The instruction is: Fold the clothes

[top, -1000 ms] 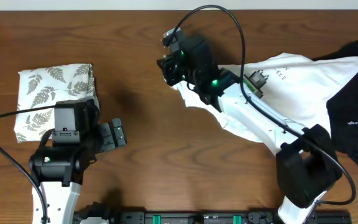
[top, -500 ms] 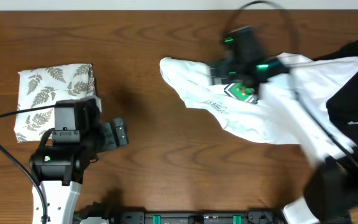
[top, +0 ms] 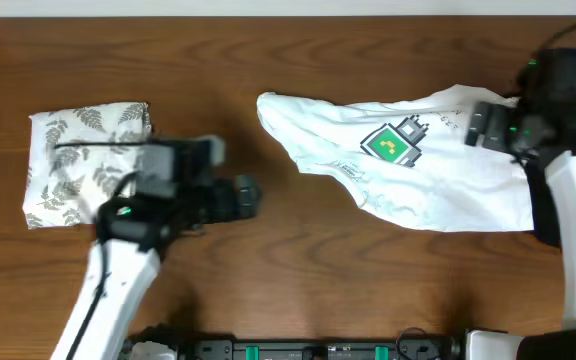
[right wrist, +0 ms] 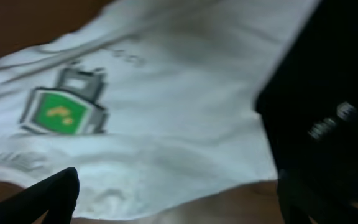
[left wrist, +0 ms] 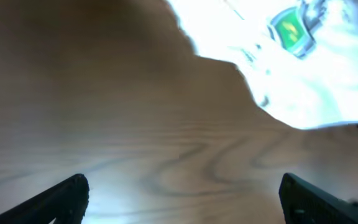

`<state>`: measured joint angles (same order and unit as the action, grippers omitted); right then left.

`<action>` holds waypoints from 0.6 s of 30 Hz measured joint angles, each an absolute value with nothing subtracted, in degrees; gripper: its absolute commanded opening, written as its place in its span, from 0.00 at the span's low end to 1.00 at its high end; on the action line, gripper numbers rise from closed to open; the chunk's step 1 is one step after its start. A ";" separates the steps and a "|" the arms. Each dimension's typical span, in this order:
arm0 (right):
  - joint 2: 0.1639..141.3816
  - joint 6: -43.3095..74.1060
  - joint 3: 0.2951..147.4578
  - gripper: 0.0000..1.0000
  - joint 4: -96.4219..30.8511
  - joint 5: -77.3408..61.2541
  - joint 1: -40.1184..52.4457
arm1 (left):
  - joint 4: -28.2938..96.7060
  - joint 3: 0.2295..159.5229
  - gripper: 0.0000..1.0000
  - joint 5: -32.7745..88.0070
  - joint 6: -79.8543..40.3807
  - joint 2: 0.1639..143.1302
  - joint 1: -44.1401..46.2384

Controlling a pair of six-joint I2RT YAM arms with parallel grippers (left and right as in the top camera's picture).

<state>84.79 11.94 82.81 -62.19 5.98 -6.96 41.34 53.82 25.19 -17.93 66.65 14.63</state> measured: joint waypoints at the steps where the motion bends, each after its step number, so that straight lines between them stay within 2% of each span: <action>1: 84.79 11.94 82.81 0.99 -62.67 5.72 -8.12 | 39.68 53.82 0.98 25.36 -18.98 68.12 16.80; 9: 84.79 10.83 82.78 0.99 -64.97 4.49 -13.04 | 23.79 53.87 0.98 25.80 -29.10 83.18 31.16; 18: 84.79 10.00 82.78 0.99 -65.14 3.01 -13.06 | 6.44 53.93 0.99 26.04 -39.03 98.52 41.12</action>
<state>84.79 10.00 82.78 -65.14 3.01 -13.06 6.44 53.93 26.04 -39.03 98.52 41.12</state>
